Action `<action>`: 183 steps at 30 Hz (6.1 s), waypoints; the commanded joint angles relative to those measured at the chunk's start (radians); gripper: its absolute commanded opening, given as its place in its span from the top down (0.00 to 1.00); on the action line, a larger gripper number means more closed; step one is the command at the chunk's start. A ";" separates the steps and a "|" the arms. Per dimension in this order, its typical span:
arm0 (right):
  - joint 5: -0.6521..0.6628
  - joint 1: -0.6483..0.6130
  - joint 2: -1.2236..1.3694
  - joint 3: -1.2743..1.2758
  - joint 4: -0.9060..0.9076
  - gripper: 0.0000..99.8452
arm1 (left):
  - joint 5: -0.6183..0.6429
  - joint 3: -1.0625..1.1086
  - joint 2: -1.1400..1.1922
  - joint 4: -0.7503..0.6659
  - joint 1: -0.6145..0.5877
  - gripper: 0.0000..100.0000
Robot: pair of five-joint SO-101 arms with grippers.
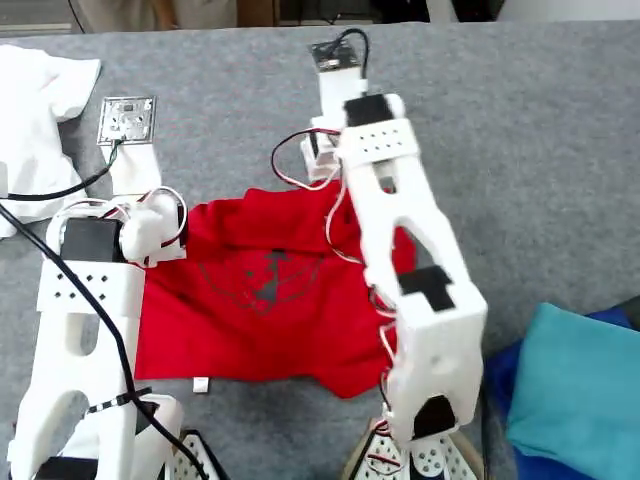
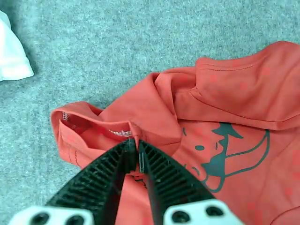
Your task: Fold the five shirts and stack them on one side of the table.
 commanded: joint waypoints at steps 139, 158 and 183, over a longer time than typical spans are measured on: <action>-0.051 0.096 0.081 -1.228 0.382 0.99 | 0.077 -0.545 -0.027 0.155 0.002 0.98; 0.152 0.102 -0.653 -1.218 0.379 0.99 | 0.072 -1.151 -0.180 0.489 -0.005 0.98; 0.305 0.097 -0.717 -0.958 -0.080 0.99 | 0.072 -0.822 -0.311 0.172 -0.275 0.98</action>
